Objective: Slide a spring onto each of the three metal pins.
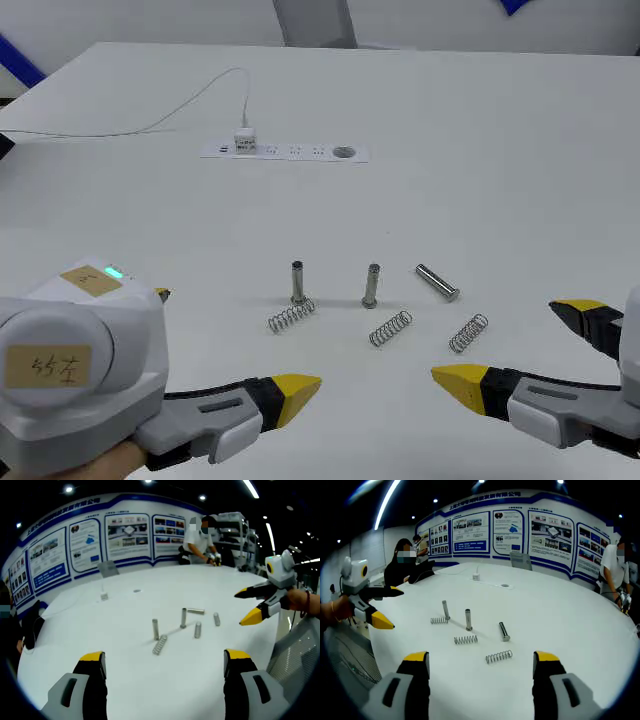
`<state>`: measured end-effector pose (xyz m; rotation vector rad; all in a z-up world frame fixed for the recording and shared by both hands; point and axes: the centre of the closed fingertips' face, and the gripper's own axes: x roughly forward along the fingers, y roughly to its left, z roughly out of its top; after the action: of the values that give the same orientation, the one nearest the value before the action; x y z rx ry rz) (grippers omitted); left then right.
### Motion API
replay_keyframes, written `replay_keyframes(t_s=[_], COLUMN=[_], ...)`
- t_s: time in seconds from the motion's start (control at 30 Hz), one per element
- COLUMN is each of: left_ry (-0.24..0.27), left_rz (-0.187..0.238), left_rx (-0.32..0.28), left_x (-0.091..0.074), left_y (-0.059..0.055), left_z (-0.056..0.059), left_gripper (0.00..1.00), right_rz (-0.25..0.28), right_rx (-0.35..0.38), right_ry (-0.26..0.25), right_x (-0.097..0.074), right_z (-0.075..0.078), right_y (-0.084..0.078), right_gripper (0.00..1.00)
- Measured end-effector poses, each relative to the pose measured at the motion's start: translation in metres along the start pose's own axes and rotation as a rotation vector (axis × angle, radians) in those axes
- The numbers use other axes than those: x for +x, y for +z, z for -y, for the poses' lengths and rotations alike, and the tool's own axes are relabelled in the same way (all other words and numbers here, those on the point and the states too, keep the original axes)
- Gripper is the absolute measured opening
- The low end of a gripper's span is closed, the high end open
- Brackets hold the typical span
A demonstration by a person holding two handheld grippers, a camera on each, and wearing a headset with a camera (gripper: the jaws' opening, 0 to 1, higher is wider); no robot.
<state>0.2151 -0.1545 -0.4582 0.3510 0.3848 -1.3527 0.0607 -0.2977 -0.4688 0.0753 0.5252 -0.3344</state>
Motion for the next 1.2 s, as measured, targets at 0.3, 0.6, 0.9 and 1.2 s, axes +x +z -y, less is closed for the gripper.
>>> replay_keyframes(t_s=[0.3, 0.6, 0.9, 1.2], left_ry=[0.0, -0.003, -0.004, -0.015], left_rz=[0.005, 0.009, 0.016, 0.022], left_rx=[-0.002, 0.002, -0.006, -0.031], left_x=[-0.0003, -0.0005, -0.0003, -0.0007], left_y=[0.0013, 0.0024, 0.0035, 0.0044], left_z=[0.0, 0.0014, 0.0009, 0.002], left_gripper=[1.0, 1.0, 1.0, 0.99], right_rz=[-0.002, -0.001, -0.008, -0.034], right_rx=[-0.015, -0.008, -0.001, 0.013], right_ry=[-0.004, -0.004, -0.001, 0.003], right_x=[-0.0012, -0.0022, -0.0021, -0.0001], right_z=[-0.0005, 0.0002, 0.0, 0.0032], right_y=[0.0001, 0.0, -0.0012, 0.0006], right_gripper=[0.86, 0.86, 0.82, 0.76])
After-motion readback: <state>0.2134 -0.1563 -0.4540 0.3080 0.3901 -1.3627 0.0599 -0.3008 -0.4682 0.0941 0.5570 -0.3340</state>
